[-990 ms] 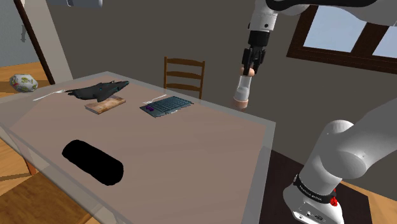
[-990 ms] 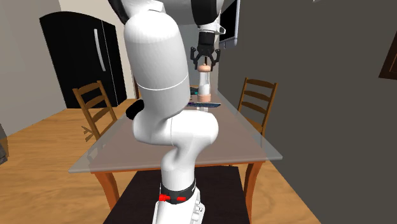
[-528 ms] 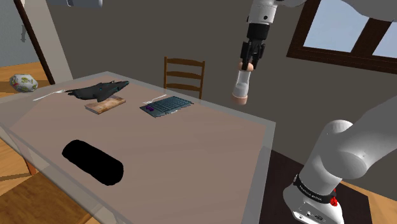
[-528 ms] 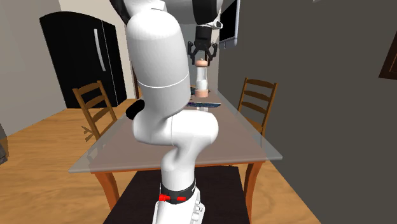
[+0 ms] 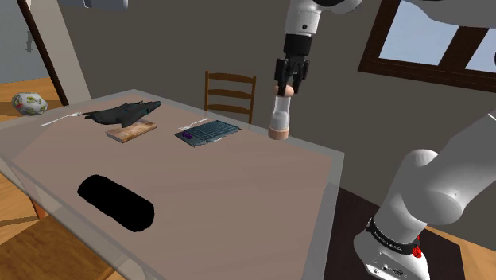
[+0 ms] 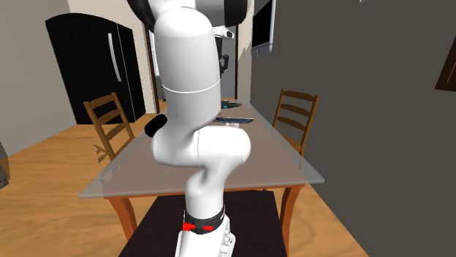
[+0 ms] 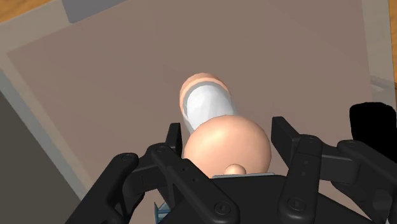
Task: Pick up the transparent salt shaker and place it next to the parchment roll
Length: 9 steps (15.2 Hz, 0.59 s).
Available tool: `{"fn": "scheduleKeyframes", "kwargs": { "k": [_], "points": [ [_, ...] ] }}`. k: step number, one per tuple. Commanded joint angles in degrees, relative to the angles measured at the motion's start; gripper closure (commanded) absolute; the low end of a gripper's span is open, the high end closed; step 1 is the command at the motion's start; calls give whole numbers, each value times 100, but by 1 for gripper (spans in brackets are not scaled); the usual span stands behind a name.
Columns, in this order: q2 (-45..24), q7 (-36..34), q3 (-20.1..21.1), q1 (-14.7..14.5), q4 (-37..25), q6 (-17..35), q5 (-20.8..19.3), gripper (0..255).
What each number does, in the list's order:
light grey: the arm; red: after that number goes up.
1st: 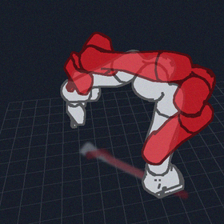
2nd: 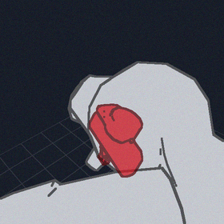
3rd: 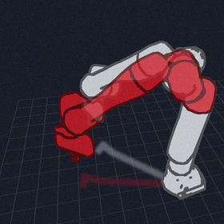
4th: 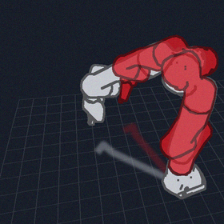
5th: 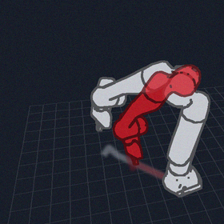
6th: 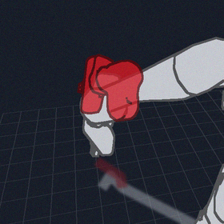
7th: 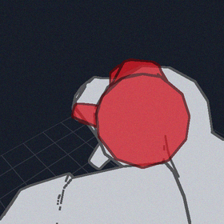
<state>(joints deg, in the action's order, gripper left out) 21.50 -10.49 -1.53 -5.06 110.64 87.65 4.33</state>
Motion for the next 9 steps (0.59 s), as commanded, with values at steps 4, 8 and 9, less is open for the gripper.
{"fn": "scheduleKeyframes", "kwargs": {
  "k": [4,8,9],
  "points": [
    [-531,-621,435,-226,-310,280,150,255],
    [-1017,-1089,745,-402,-650,473,194,255],
    [-1151,-1205,819,-448,-753,515,194,255]
  ]
}}
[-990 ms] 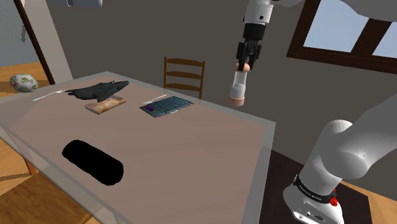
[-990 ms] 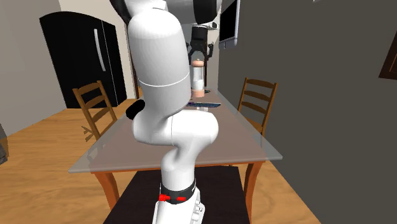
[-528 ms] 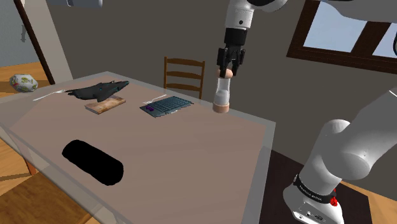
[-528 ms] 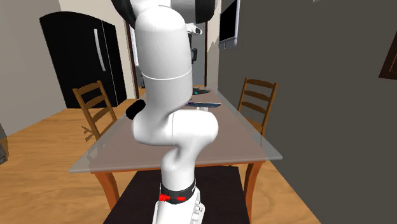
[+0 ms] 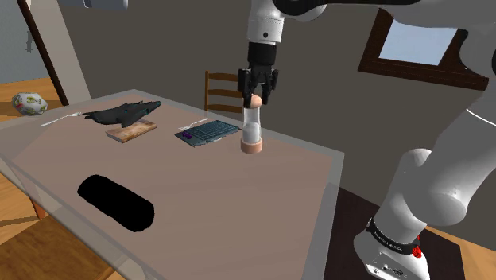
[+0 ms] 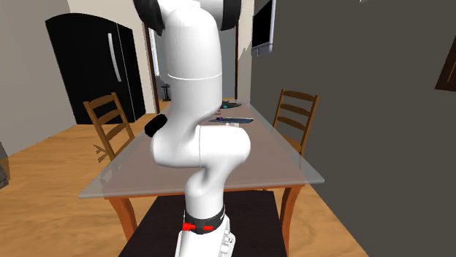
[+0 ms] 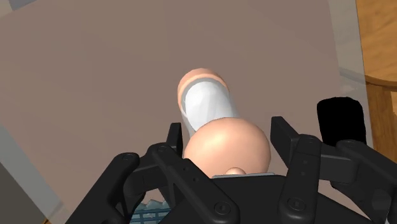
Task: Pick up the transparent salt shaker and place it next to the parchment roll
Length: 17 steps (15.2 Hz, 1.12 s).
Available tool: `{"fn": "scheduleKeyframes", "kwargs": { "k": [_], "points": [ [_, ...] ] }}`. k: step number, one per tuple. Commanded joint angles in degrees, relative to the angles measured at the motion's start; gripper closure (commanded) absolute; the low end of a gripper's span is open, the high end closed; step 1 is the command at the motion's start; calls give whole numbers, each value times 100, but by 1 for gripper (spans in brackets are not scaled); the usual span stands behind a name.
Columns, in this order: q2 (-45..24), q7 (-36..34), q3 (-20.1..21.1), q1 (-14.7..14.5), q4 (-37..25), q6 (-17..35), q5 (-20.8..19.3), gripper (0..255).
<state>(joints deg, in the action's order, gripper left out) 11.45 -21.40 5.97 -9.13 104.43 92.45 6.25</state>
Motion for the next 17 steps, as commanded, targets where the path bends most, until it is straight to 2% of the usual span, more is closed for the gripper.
{"fn": "scheduleKeyframes", "kwargs": {
  "k": [1,10,17],
  "points": [
    [-286,-231,142,-86,-242,73,-2,255],
    [-1770,-1273,687,-575,-1635,235,-254,255],
    [-3292,-2013,914,-1155,-3435,-31,-676,255]
  ]
}}
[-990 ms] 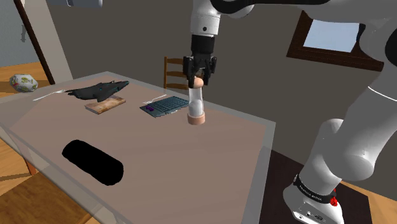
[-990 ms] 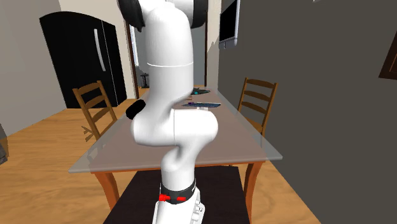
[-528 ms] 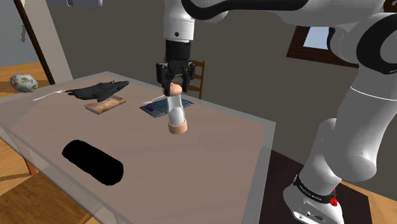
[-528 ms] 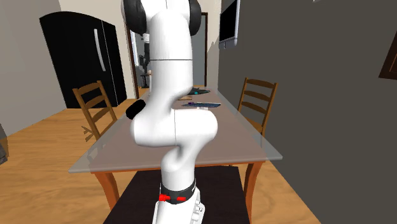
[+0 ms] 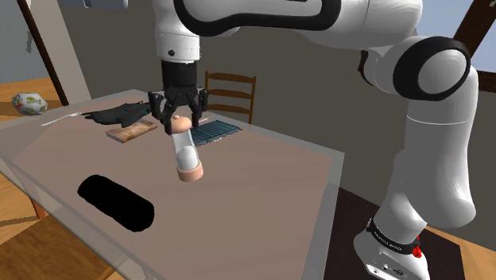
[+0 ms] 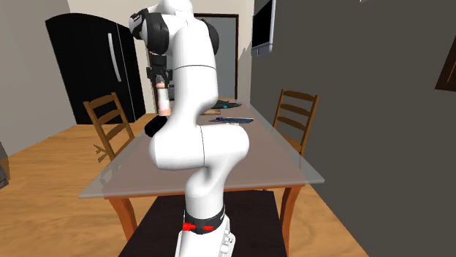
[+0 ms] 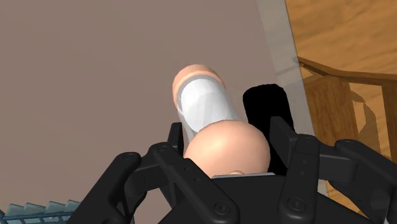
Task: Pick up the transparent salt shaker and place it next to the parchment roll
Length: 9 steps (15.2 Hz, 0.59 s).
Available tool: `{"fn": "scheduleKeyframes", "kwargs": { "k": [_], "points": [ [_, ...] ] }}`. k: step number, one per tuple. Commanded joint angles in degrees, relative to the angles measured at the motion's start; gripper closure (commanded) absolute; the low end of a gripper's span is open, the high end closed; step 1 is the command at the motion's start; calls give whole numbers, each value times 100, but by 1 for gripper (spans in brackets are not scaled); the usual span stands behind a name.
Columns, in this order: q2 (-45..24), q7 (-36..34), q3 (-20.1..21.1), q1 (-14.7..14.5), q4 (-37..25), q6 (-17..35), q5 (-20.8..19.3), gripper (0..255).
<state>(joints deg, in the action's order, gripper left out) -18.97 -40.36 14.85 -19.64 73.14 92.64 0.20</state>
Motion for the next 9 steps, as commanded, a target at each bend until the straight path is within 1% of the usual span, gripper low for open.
{"fn": "scheduleKeyframes", "kwargs": {
  "k": [1,9],
  "points": [
    [-560,-225,44,-229,-722,-155,-155,255],
    [-397,-175,29,-165,148,551,-109,255]
  ]
}}
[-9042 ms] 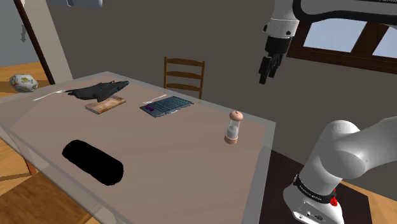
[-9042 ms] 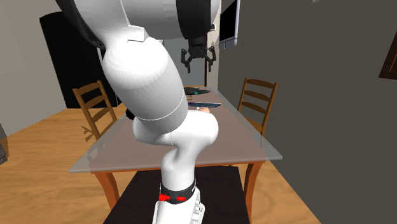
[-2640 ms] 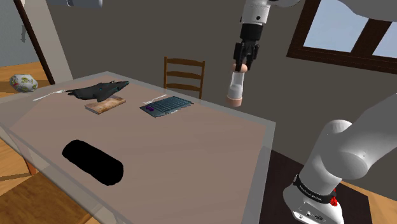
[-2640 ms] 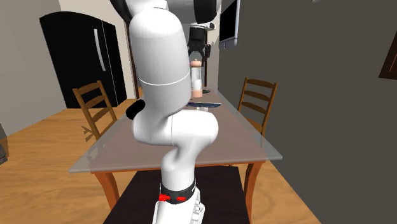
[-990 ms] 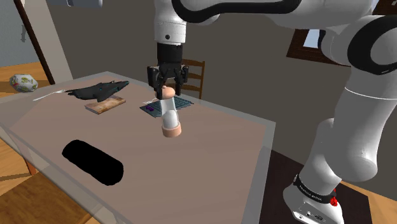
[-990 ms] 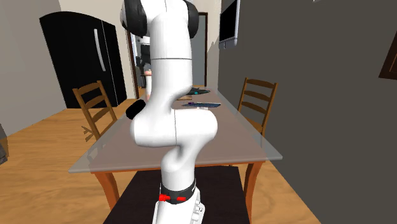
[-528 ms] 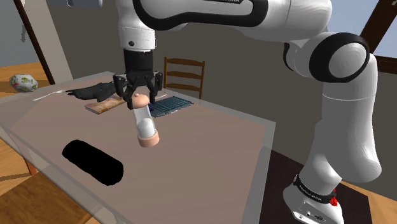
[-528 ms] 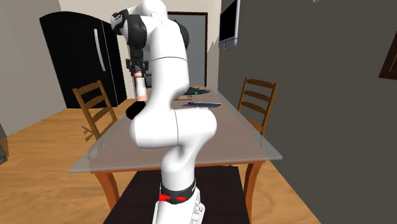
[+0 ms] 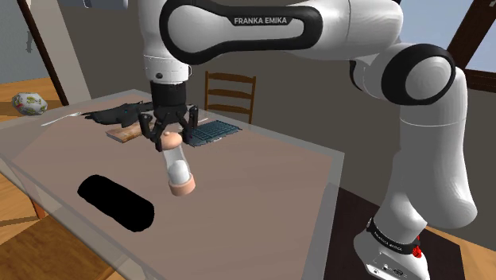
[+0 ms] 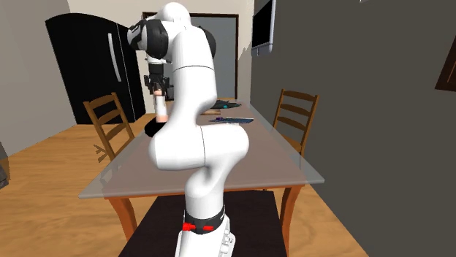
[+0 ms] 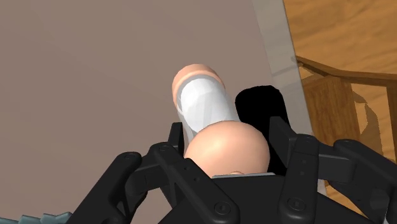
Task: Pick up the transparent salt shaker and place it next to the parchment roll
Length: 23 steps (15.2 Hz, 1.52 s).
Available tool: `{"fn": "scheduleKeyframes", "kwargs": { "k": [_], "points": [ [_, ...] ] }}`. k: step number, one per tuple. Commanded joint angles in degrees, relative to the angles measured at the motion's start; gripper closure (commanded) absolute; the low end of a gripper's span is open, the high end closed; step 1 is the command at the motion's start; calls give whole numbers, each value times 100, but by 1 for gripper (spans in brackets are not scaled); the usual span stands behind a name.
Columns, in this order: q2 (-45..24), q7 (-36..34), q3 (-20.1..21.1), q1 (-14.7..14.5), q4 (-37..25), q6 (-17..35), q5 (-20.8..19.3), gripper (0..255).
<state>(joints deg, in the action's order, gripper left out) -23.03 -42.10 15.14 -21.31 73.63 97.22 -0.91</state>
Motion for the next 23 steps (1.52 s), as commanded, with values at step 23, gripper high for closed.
{"fn": "scheduleKeyframes", "kwargs": {
  "k": [23],
  "points": [
    [-118,64,-37,53,1587,1701,-21,255]
  ]
}}
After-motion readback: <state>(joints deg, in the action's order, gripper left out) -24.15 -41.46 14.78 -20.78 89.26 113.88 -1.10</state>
